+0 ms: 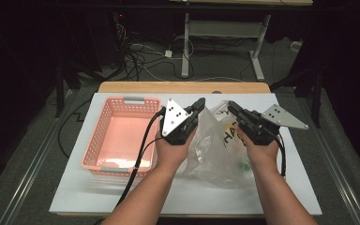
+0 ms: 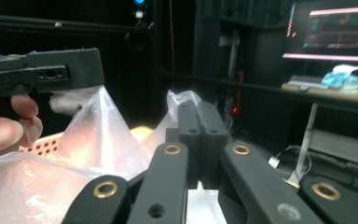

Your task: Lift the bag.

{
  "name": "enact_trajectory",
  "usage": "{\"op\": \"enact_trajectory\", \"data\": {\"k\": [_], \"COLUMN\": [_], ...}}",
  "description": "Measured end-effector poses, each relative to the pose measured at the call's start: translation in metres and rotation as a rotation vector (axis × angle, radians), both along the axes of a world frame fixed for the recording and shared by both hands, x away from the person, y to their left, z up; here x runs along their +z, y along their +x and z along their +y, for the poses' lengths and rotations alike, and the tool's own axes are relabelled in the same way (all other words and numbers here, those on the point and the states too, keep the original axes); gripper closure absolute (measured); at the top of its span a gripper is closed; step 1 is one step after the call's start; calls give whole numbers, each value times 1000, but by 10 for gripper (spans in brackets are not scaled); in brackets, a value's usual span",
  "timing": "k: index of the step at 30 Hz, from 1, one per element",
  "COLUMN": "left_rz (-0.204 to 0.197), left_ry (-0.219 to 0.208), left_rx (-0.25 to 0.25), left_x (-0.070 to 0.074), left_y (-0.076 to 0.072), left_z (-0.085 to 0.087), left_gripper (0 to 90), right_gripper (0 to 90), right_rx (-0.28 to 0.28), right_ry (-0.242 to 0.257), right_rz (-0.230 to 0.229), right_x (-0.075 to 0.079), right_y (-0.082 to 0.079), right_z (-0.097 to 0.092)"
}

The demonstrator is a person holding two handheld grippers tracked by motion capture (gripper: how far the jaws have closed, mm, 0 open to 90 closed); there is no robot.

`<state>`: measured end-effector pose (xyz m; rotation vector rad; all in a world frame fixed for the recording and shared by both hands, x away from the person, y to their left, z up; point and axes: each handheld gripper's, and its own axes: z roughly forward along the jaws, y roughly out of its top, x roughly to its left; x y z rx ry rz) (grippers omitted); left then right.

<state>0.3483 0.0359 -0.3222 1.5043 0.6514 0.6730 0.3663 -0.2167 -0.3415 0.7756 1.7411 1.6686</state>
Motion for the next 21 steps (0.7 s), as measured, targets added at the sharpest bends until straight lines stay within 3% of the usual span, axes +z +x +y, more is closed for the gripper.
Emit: {"op": "enact_trajectory", "data": {"k": [8,11,14,16,17,18,19,21], "left_rz": [-107,-103,-59,11,49,62,111,180], "left_ry": [-31,-27,10,19,20,31,19,53], "left_rx": [9,-3,4,9,7,14,14,-6], "left_x": [55,58,39,18,7,-3,-14,-35], "left_y": [6,3,-2,-5,-8,-11,-15,-21], "left_z": [-1,1,7,15,19,24,26,26], "left_gripper": [885,885,883,834,704,600,506,350], "right_gripper": [900,900,900,900,900,900,900,900], "right_rx": [-47,-57,-77,-93,-98,-104,-108,-118], "right_ry": [25,22,19,21,22,22,15,15], "right_rz": [-51,-57,-44,-33,-29,-24,-24,-16], "right_x": [34,43,41,37,36,34,33,31], "right_y": [11,14,16,17,18,18,17,17], "right_z": [-7,-11,-17,-22,-26,-28,-31,-36]}}
